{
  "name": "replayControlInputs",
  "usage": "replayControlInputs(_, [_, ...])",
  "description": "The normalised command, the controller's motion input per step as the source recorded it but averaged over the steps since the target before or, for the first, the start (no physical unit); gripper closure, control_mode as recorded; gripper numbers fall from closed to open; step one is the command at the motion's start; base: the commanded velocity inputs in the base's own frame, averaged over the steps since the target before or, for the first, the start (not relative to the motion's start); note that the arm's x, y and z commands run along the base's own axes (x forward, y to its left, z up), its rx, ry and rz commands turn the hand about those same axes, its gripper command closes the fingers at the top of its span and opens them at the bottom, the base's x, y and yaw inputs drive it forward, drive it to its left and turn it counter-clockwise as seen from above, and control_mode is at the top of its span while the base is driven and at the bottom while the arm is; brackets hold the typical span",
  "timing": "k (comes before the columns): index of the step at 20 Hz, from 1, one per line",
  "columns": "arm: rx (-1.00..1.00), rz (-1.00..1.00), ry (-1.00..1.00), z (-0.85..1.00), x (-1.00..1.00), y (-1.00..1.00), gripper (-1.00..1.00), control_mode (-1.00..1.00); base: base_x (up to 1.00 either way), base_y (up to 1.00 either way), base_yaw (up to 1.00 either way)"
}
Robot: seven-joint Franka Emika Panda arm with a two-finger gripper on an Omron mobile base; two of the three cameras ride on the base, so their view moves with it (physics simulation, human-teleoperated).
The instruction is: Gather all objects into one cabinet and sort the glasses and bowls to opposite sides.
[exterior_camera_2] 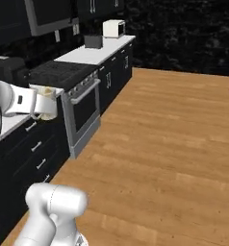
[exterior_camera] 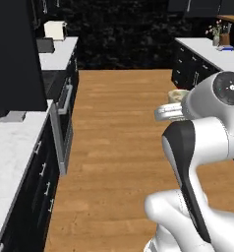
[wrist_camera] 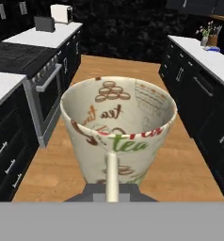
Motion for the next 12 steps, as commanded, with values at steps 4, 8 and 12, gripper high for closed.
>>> replayControlInputs(4, [0.0, 0.0, 0.0, 0.0, 0.0, 0.0, 1.0, 1.0, 0.92, 0.0, -0.57])
replayControlInputs(8, [0.0, 0.0, 0.0, 0.0, 0.0, 0.0, 1.0, 1.0, 1.0, 0.0, -0.27])
replayControlInputs(12, [0.0, 0.0, 0.0, 0.0, 0.0, 0.0, 1.0, 1.0, 1.0, 0.0, -0.1])
